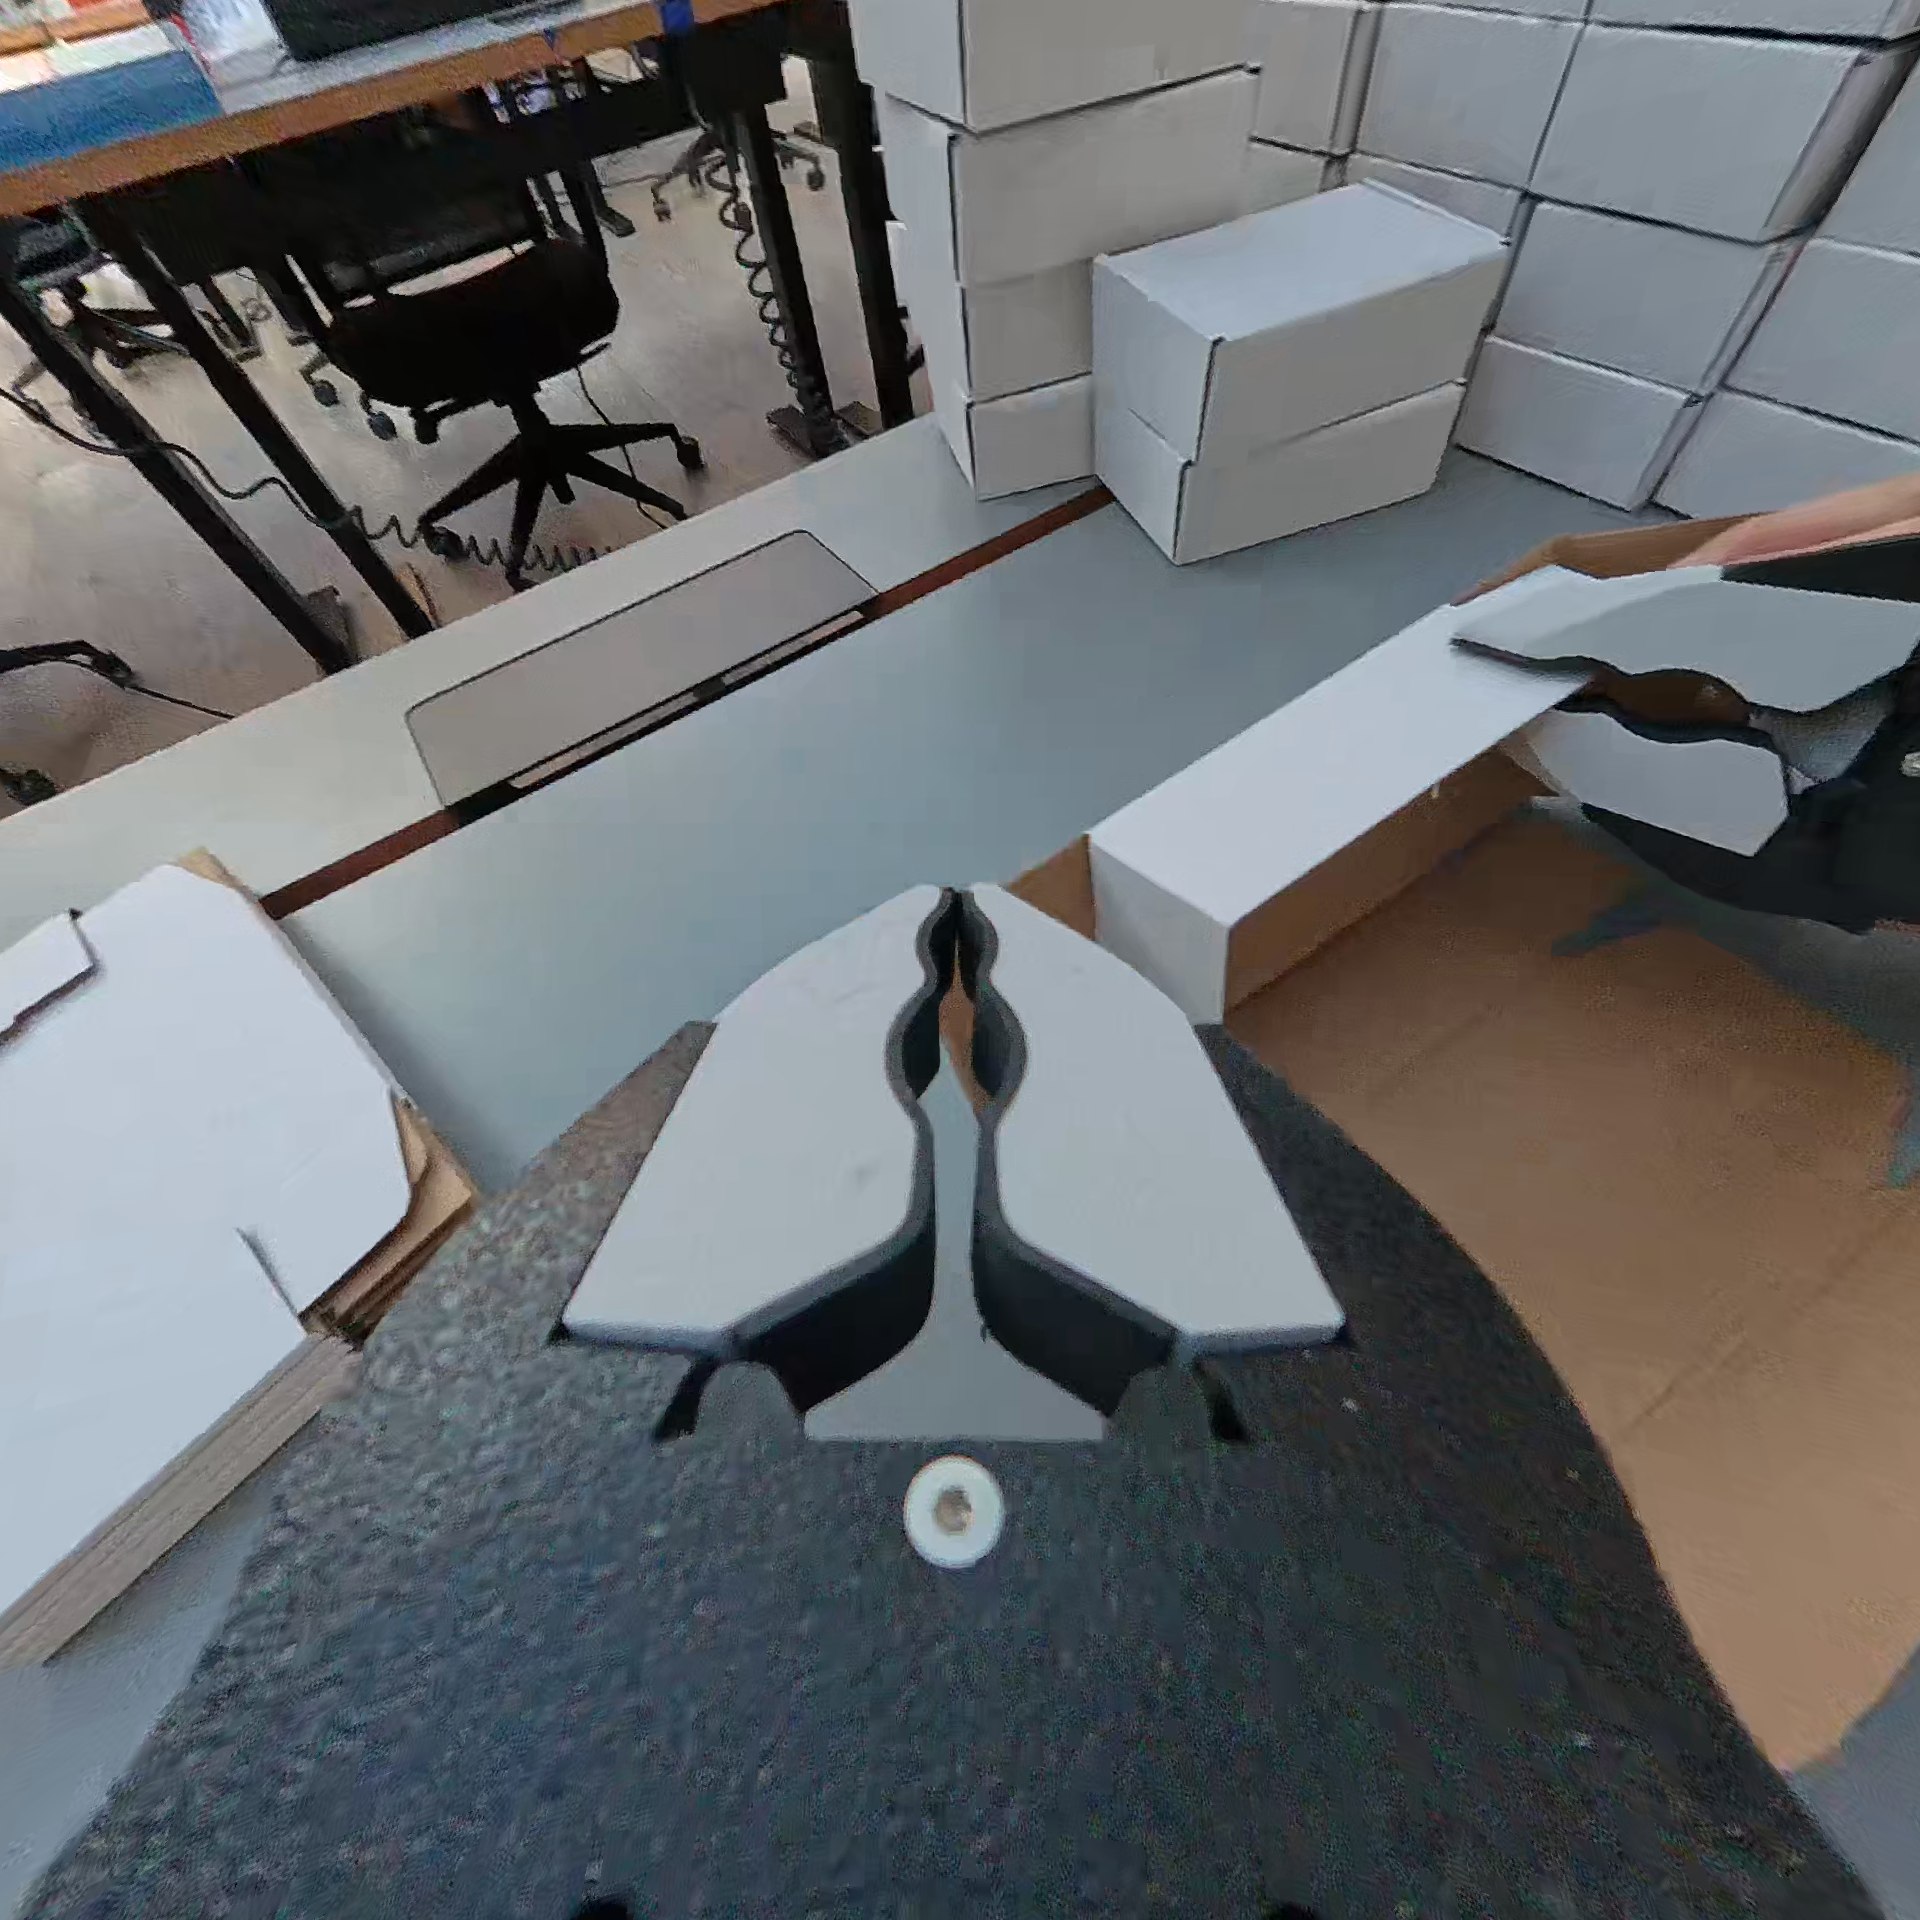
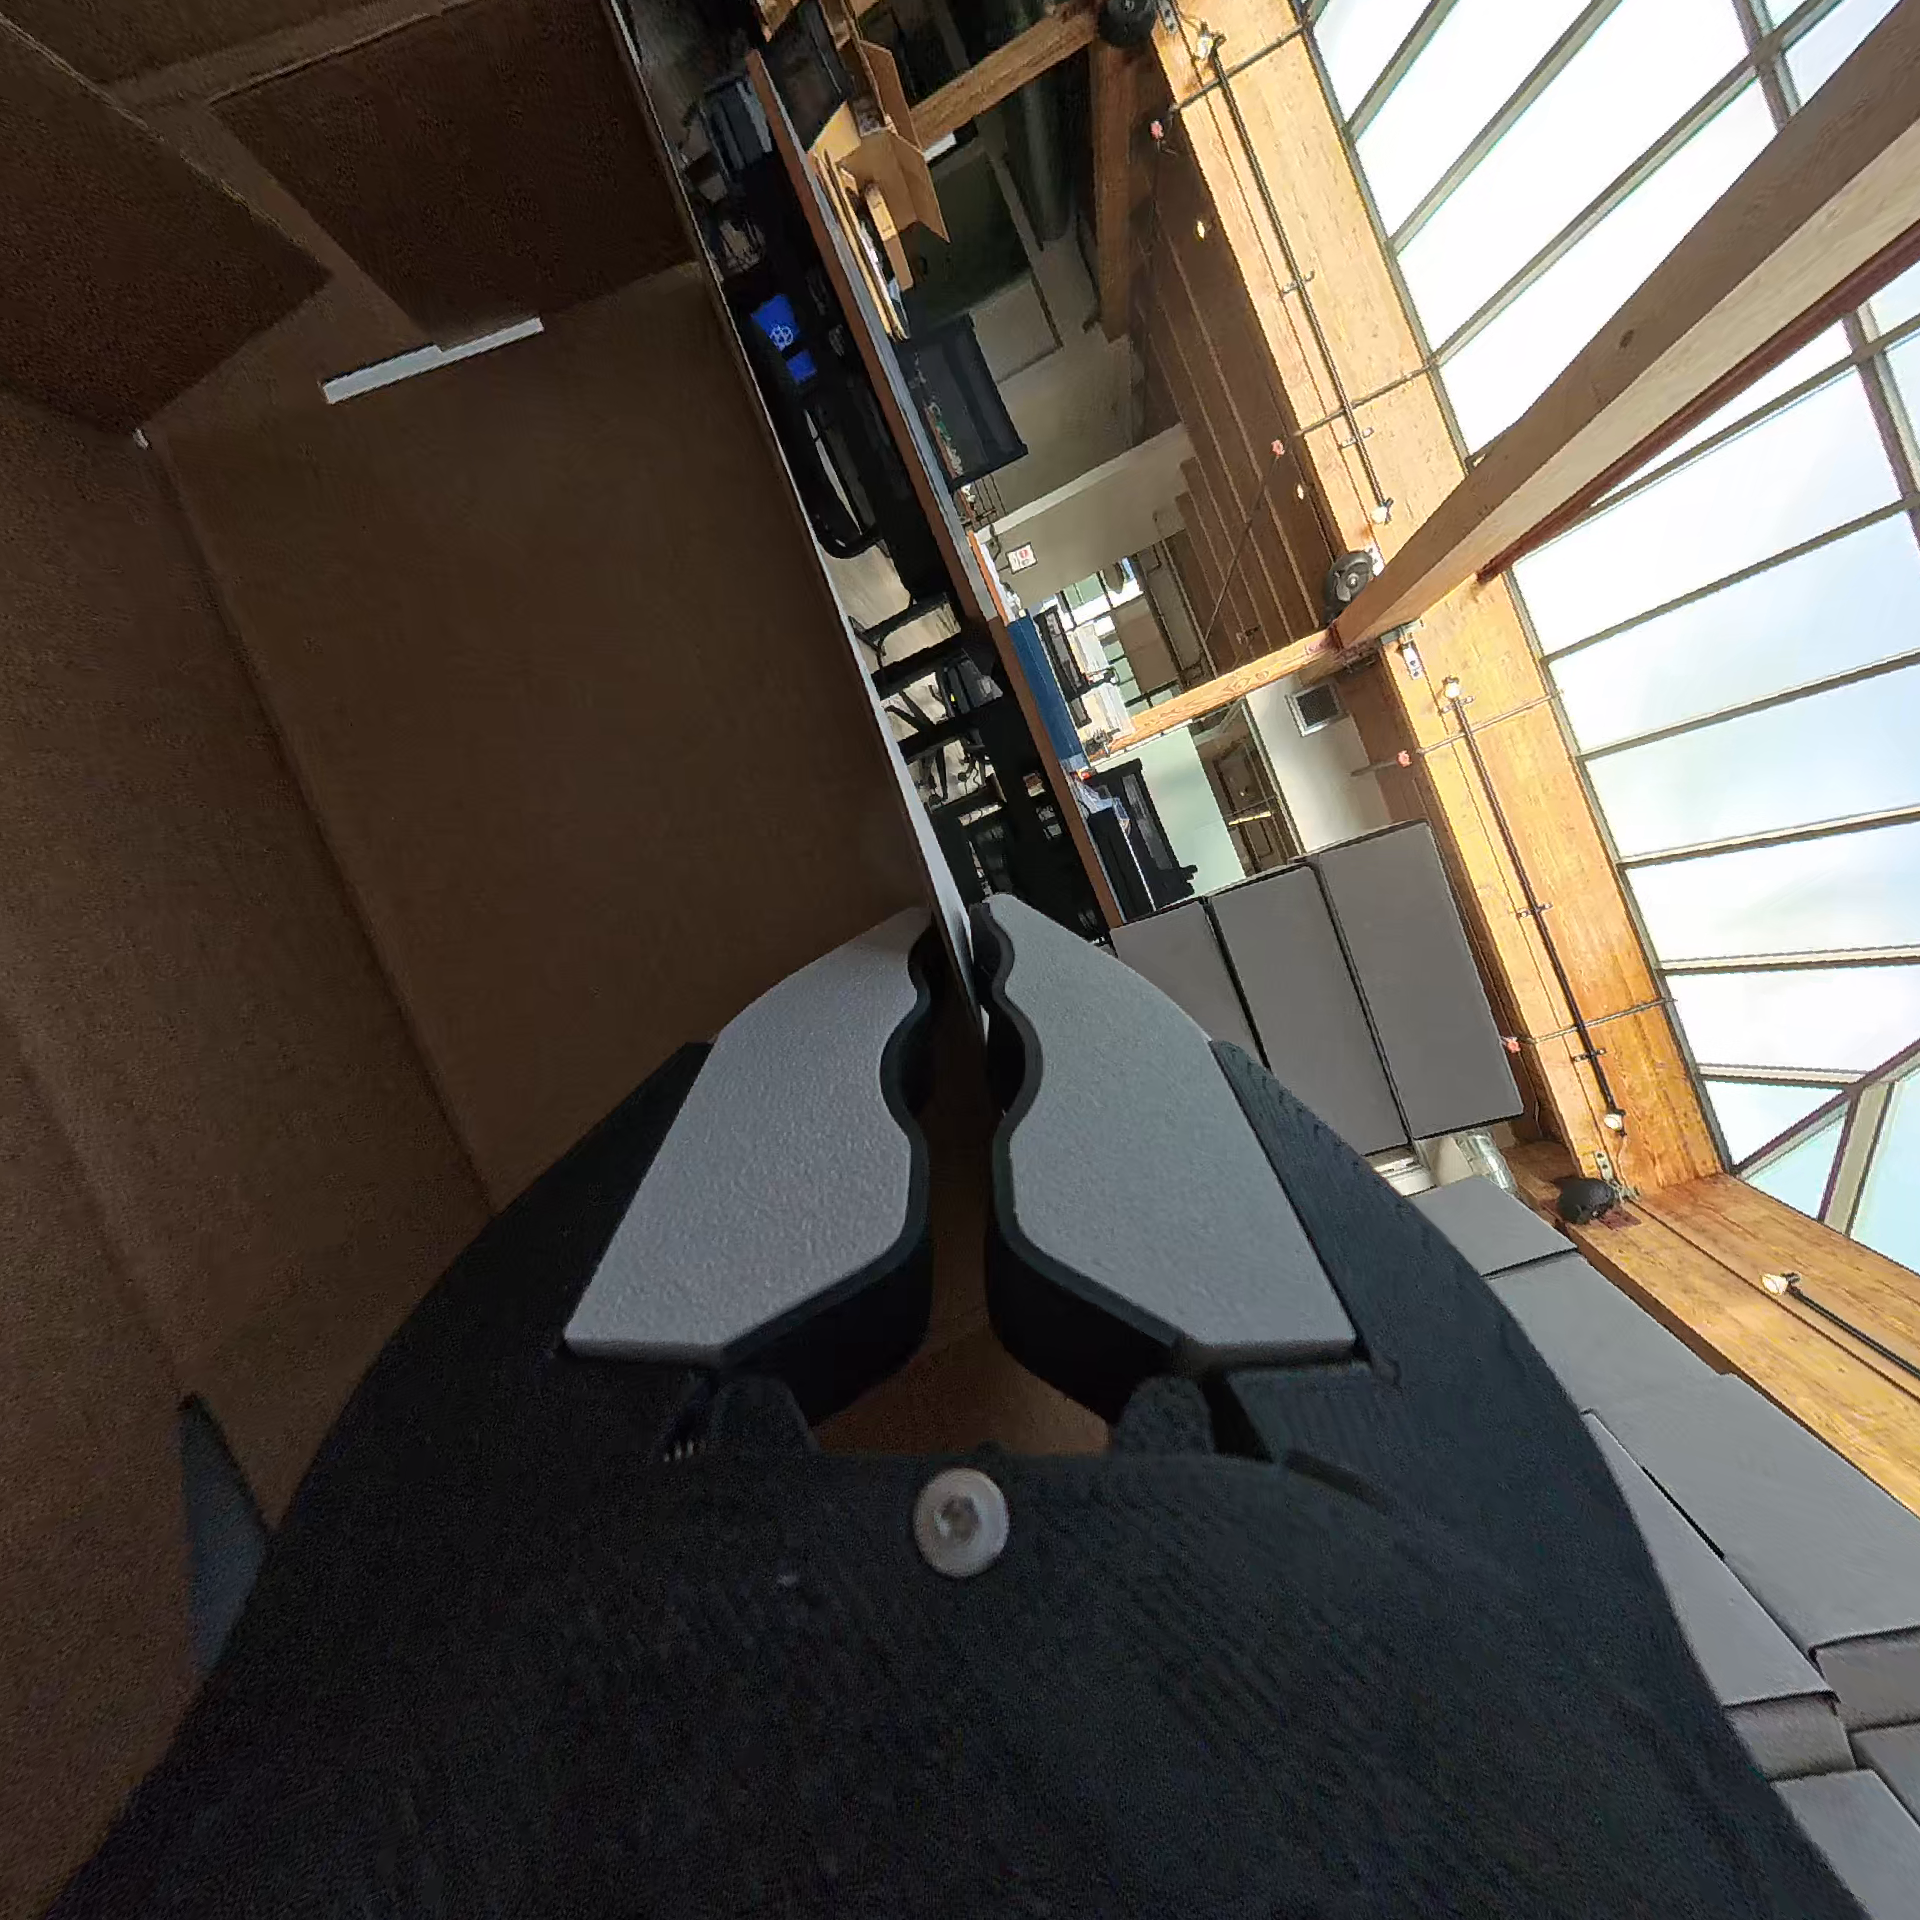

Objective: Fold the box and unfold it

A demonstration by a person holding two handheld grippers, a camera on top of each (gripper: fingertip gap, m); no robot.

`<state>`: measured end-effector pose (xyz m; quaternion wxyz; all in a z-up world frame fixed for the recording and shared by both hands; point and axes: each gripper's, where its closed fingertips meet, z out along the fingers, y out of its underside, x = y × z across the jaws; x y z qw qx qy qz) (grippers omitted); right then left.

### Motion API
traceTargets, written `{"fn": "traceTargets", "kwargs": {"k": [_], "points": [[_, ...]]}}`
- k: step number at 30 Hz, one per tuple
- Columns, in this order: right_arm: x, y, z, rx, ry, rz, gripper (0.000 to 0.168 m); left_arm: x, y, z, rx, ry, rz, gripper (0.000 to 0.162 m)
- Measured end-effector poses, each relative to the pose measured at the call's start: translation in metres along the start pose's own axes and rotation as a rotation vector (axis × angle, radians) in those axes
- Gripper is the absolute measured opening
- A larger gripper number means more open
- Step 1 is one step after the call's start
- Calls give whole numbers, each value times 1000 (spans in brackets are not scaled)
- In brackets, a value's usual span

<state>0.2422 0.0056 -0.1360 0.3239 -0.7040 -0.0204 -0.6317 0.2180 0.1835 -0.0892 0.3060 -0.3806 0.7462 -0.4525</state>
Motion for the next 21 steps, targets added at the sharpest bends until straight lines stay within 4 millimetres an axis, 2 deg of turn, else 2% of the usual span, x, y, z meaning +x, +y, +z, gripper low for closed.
{"fn": "traceTargets", "kwargs": {"k": [1,2,4,7,10,13,14,16,21], "points": [[0,0,-1,8,1,-4,4,-19,2,0,5,-44,17,2],[0,-1,-1,17,0,-5,4,-33,9,4,-19,-57,39,6],[-1,-3,-4,47,-8,-11,4,-47,30,19,-76,-40,83,8],[-2,-7,-8,97,-25,-15,4,-43,57,45,-106,65,123,10],[-3,-9,-13,110,-21,-72,4,-23,73,58,-99,217,119,10],[-4,-9,-16,63,1,-138,3,1,82,55,-89,343,98,9],[-4,-9,-16,41,11,-151,3,6,81,53,-76,348,105,1],[-3,-8,-18,-17,35,-193,2,8,82,47,-68,295,127,0],[-3,-7,-18,-157,94,-275,2,32,80,29,-48,204,177,0]]}}
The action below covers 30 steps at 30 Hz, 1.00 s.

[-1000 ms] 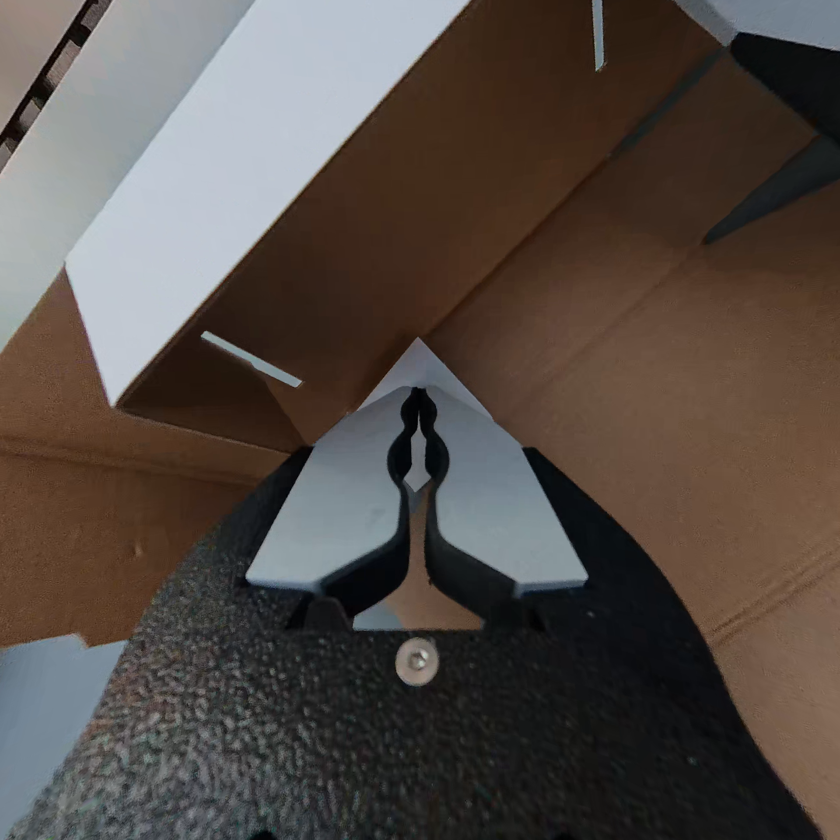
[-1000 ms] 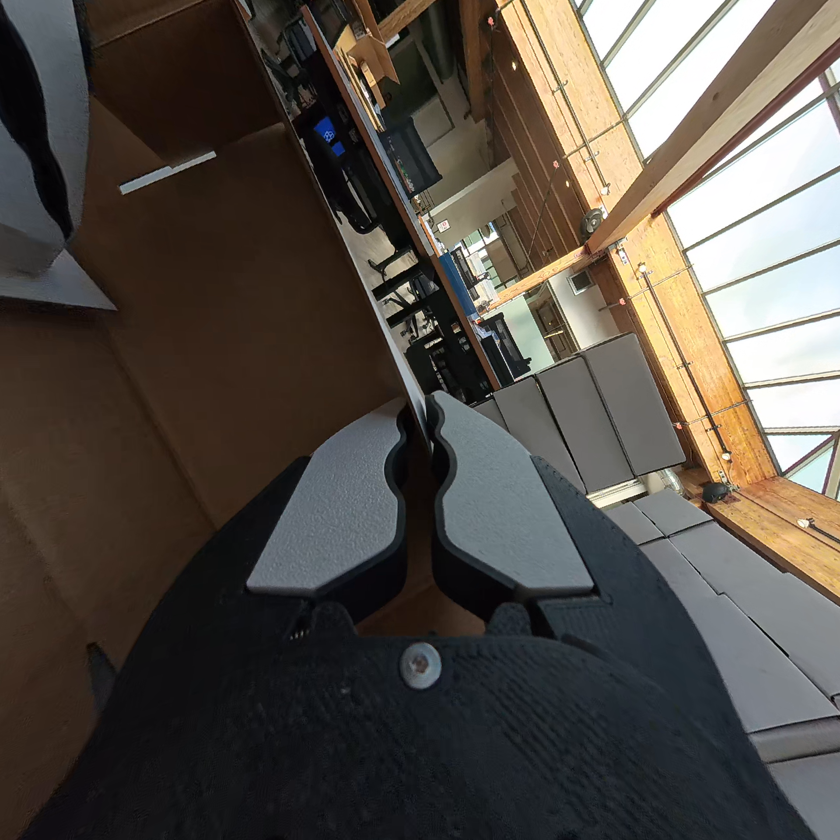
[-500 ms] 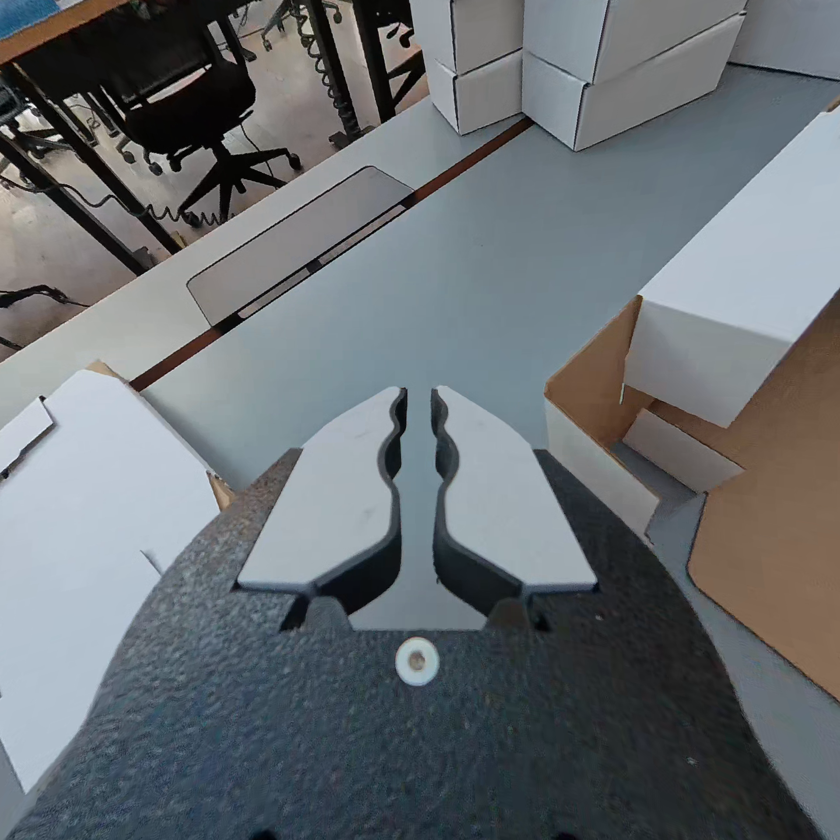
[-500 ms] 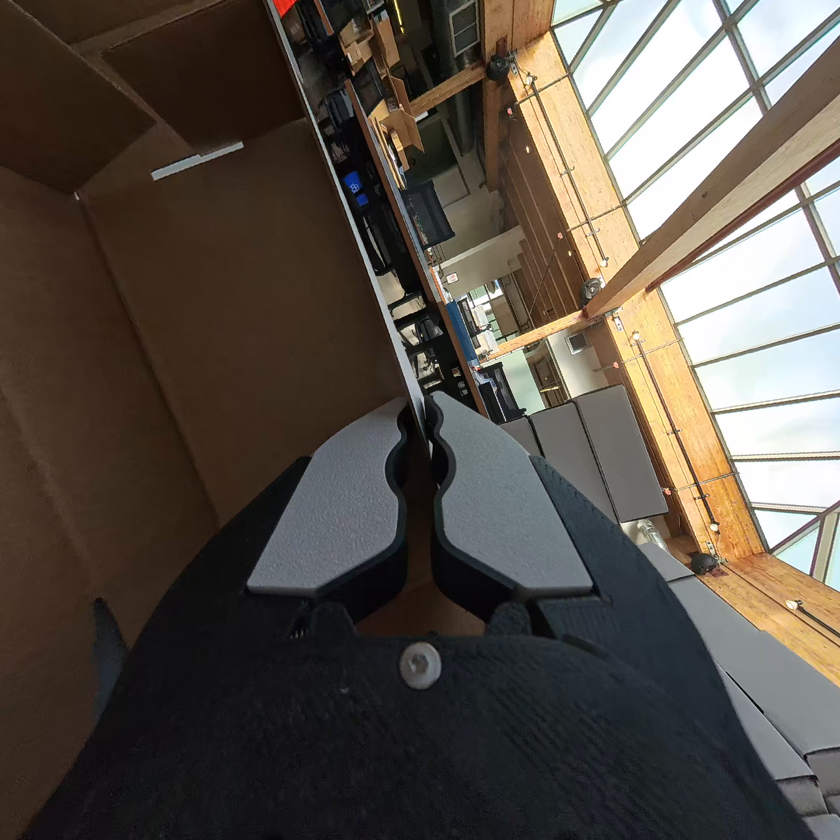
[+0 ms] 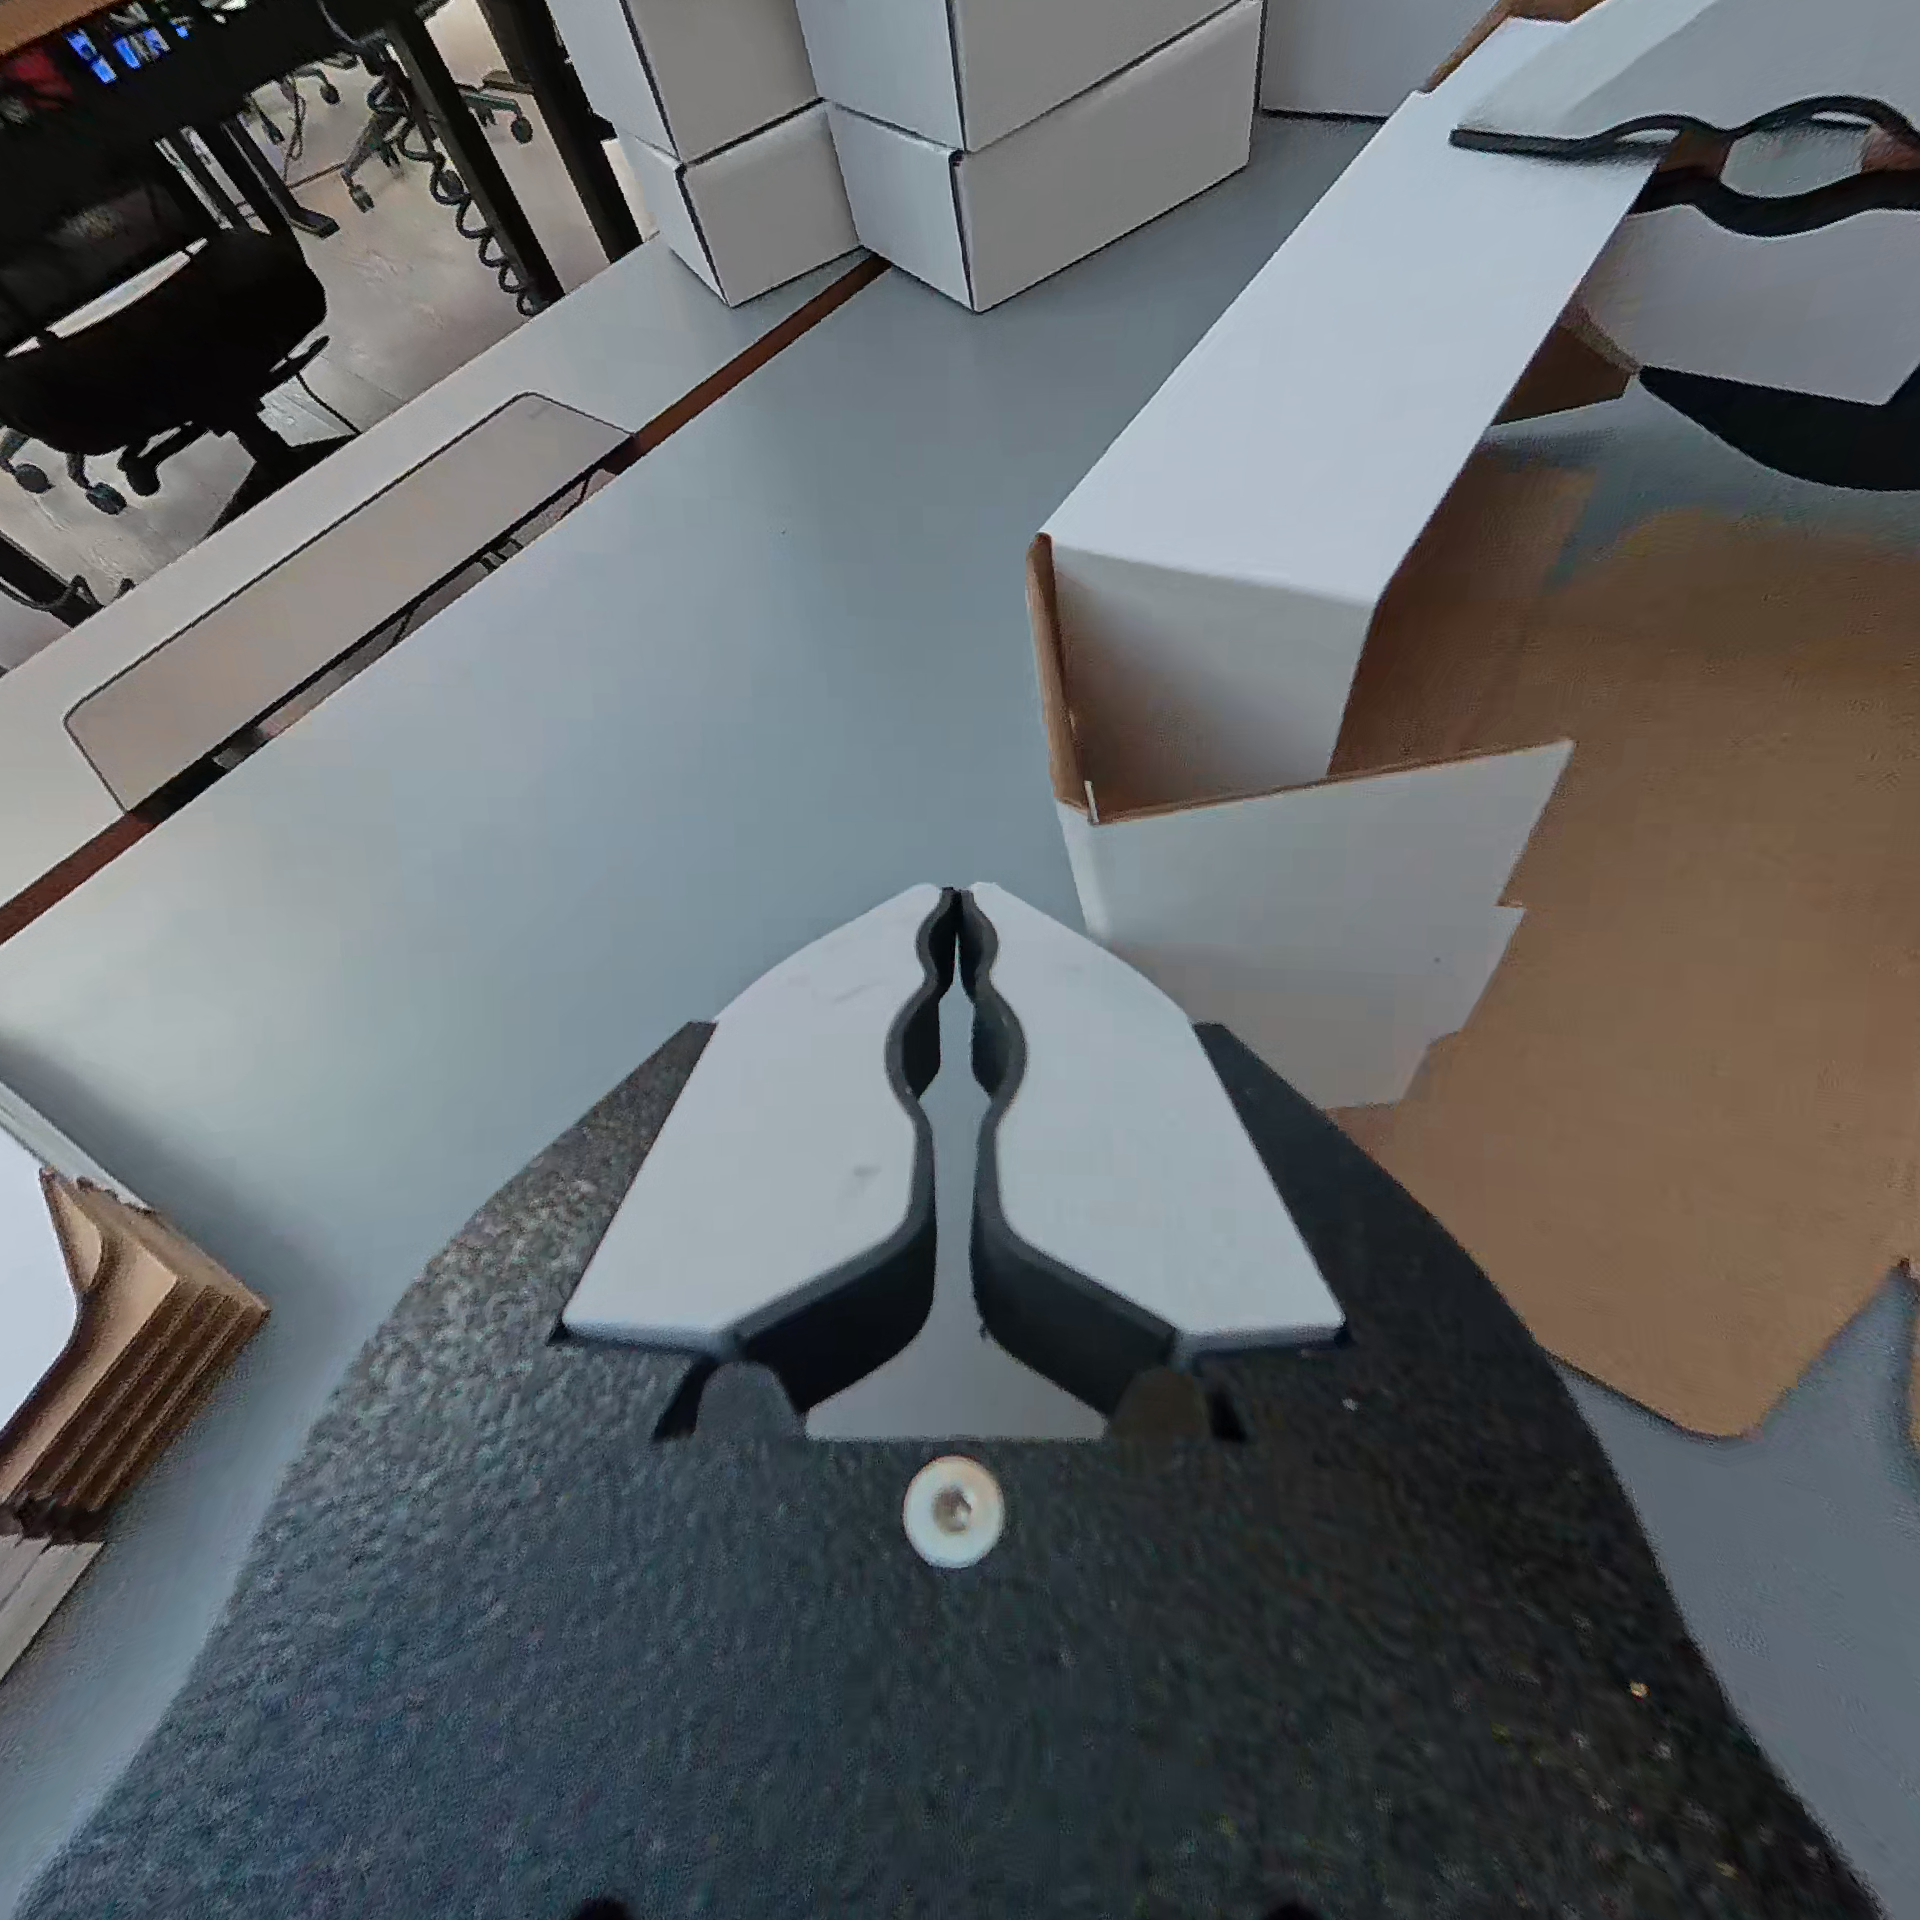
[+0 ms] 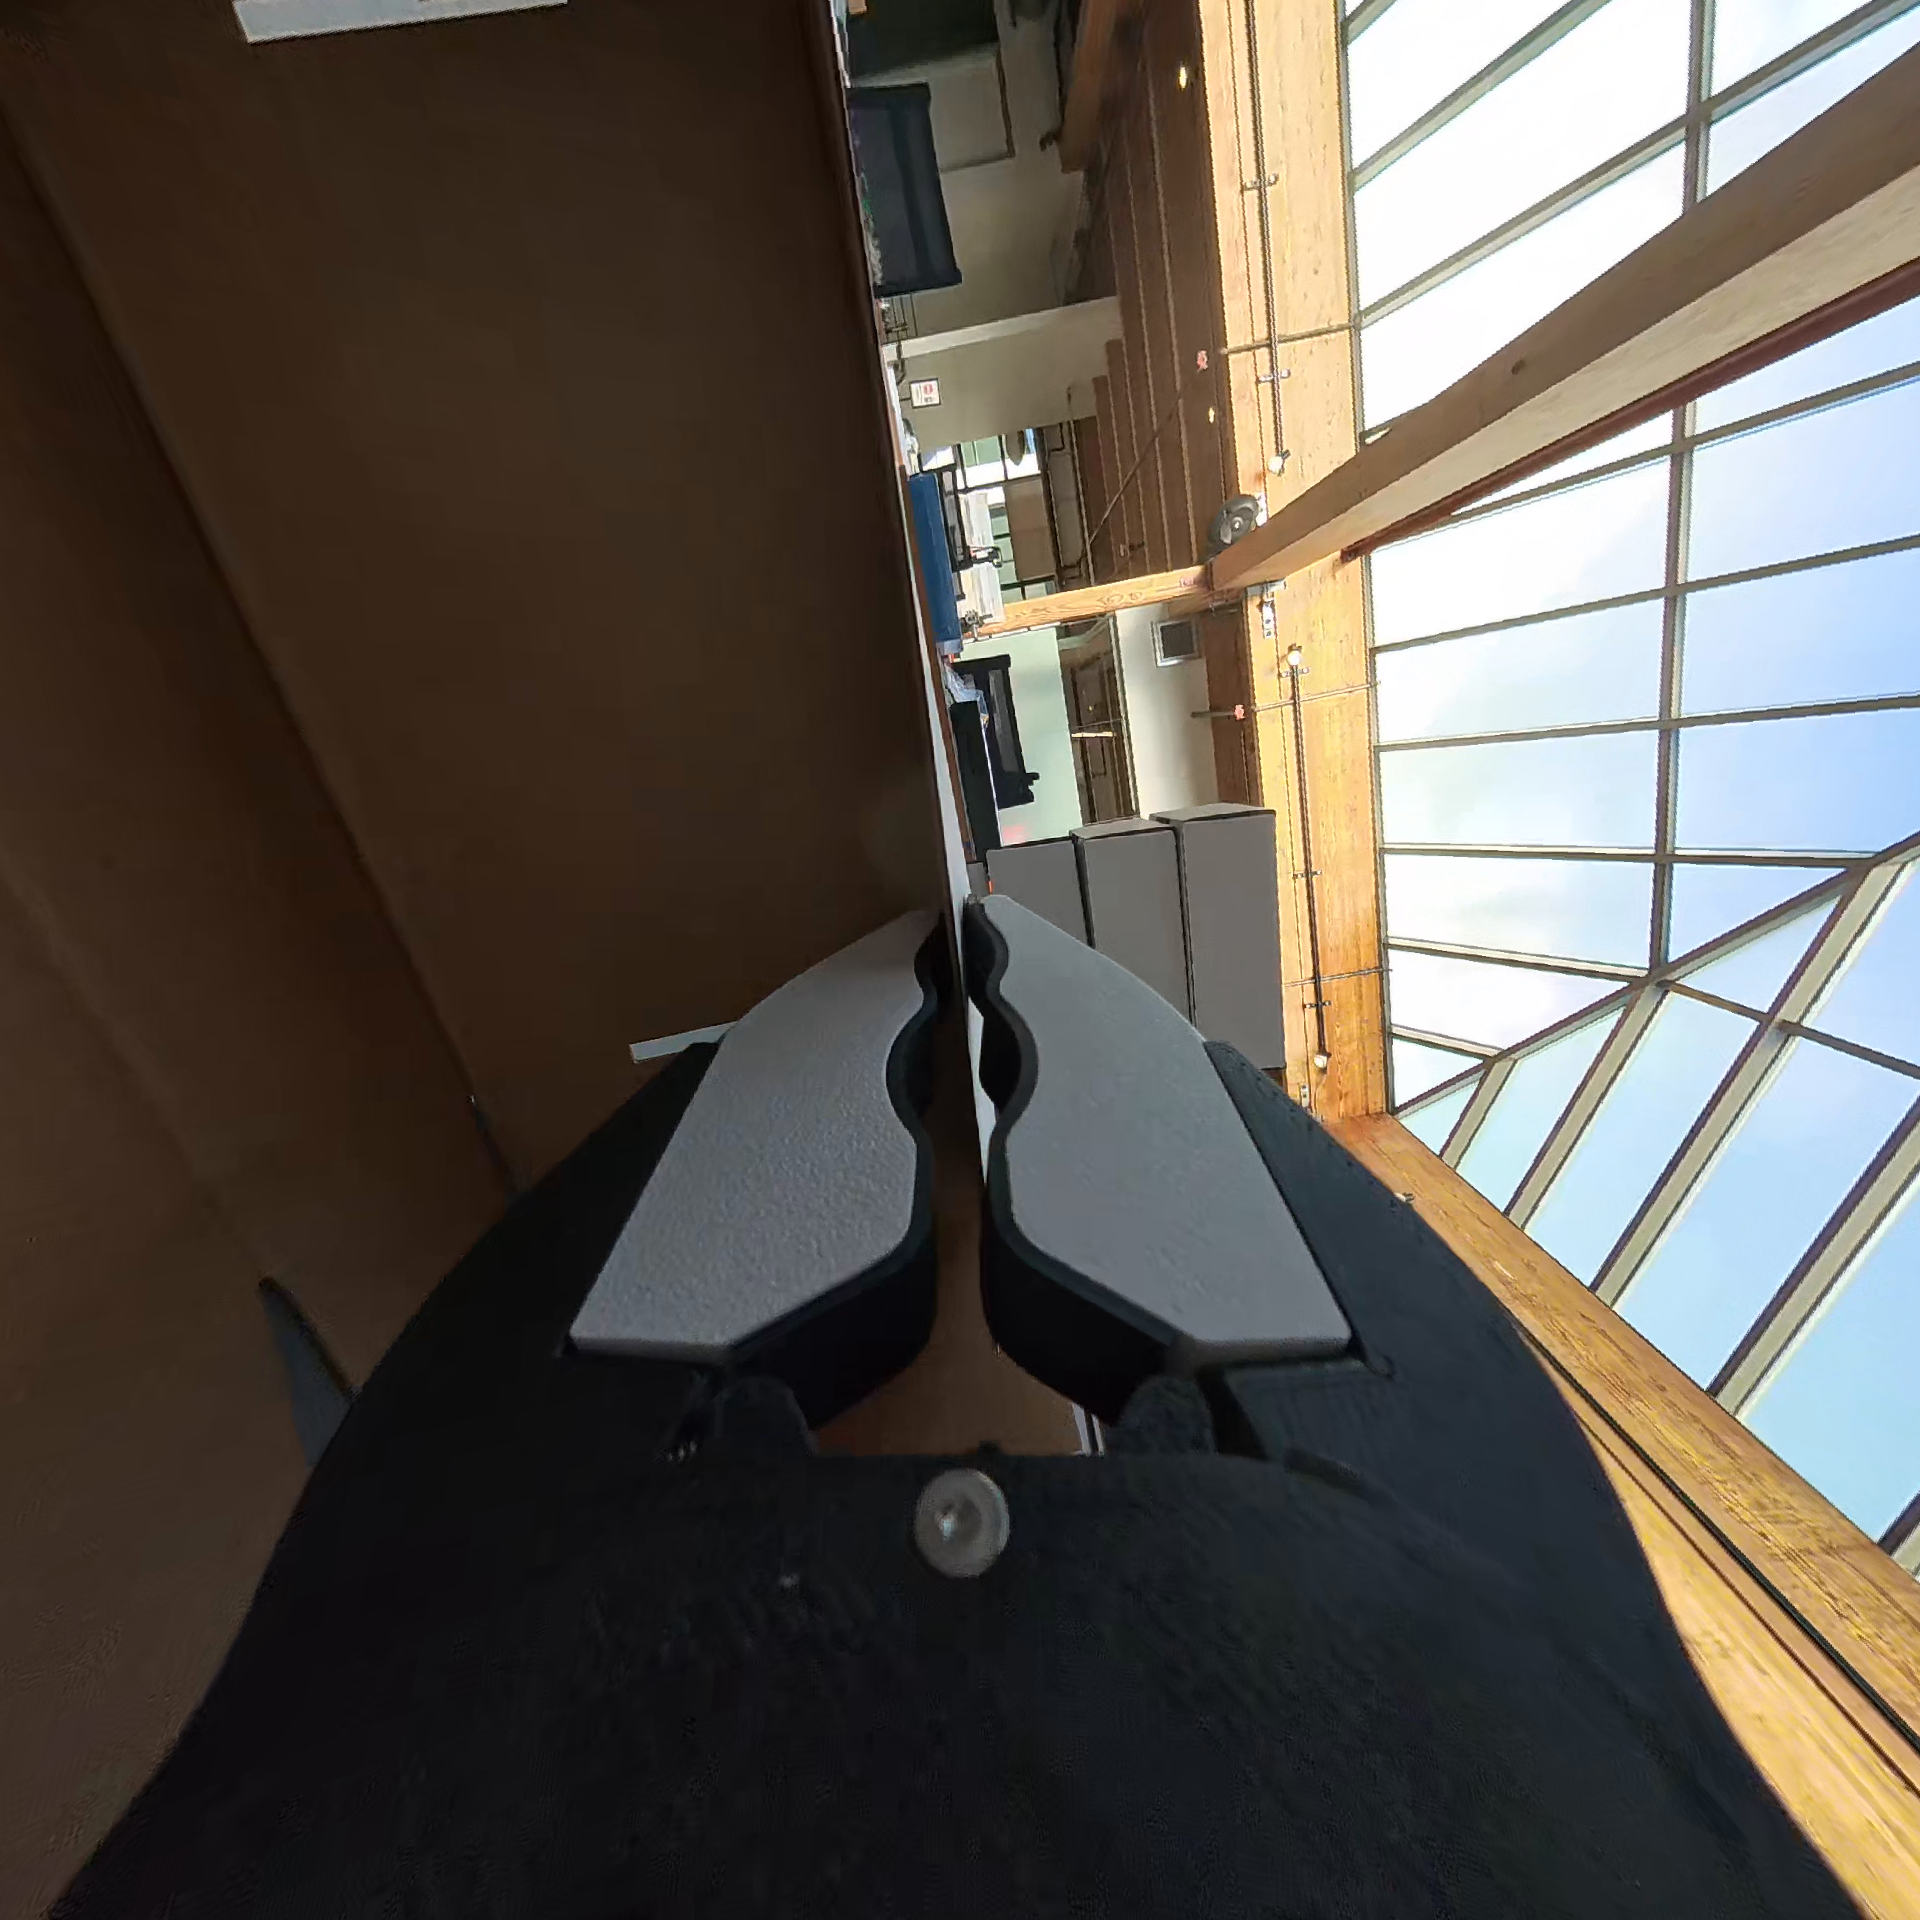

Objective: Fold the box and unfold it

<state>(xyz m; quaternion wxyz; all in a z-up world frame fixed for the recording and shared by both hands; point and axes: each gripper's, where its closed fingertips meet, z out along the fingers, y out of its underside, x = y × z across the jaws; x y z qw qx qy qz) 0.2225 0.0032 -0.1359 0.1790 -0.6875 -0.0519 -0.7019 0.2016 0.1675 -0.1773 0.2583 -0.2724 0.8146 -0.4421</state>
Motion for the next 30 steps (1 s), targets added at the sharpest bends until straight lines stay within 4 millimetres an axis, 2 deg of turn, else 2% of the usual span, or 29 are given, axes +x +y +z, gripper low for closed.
{"fn": "traceTargets", "kwargs": {"k": [6,8,11,14,16,20,22,25,30], "points": [[-1,0,1,-37,11,-22,2,34,-10,3,3,-56,107,0],[0,-1,-2,-29,10,-24,2,35,-8,4,7,-30,116,0],[0,-1,-5,-7,11,-56,2,36,-2,0,26,119,8,0],[0,-2,-6,9,12,-79,1,41,5,-10,30,278,-65,1],[0,-2,-7,16,9,-89,1,45,7,-19,35,335,-34,1],[0,-2,-6,26,-5,-95,1,46,5,-24,74,376,-5,12],[0,-2,-5,28,-10,-84,2,51,1,-25,103,410,9,25],[0,-1,-4,26,-19,-88,1,50,0,-21,128,386,54,16],[0,-1,-4,17,-53,-84,1,55,-2,-20,125,366,99,16]]}}
